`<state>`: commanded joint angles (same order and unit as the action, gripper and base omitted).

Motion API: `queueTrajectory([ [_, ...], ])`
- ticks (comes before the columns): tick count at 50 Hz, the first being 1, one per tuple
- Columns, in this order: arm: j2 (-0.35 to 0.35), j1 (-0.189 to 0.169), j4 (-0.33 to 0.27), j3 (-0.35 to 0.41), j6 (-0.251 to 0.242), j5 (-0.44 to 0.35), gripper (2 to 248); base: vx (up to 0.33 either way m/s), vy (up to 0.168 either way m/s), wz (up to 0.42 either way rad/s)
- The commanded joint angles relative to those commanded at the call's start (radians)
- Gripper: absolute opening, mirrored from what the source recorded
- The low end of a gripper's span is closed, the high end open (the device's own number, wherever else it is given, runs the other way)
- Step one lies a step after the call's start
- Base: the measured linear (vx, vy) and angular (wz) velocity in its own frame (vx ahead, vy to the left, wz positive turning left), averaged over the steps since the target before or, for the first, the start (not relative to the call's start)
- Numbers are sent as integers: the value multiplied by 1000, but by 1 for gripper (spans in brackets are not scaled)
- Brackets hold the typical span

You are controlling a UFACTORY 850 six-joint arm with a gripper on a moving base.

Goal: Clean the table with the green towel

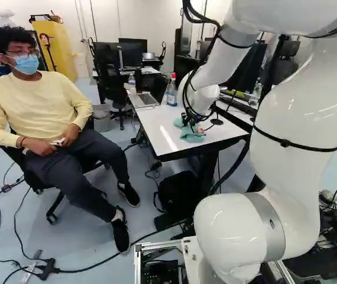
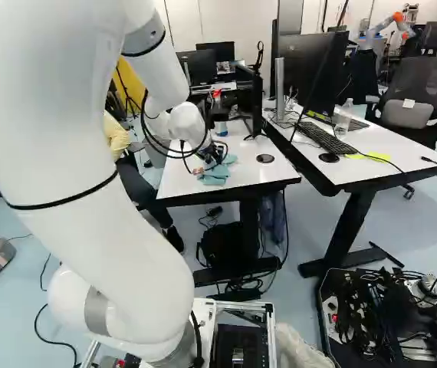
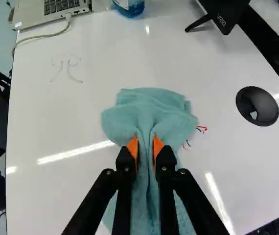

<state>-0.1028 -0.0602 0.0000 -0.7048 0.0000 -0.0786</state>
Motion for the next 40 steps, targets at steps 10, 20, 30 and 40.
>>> queueTrajectory([
  [10, 44, -14, 0, 48, 0, 0, 56, 0, 0, 0],
  [20, 78, -46, 0, 84, 0, 0, 56, 0, 0, 0],
  [30, 90, -83, 0, 95, 0, 0, 56, 0, 0, 0],
  [40, 77, -120, 0, 83, 0, 0, 56, 0, 0, 0],
])
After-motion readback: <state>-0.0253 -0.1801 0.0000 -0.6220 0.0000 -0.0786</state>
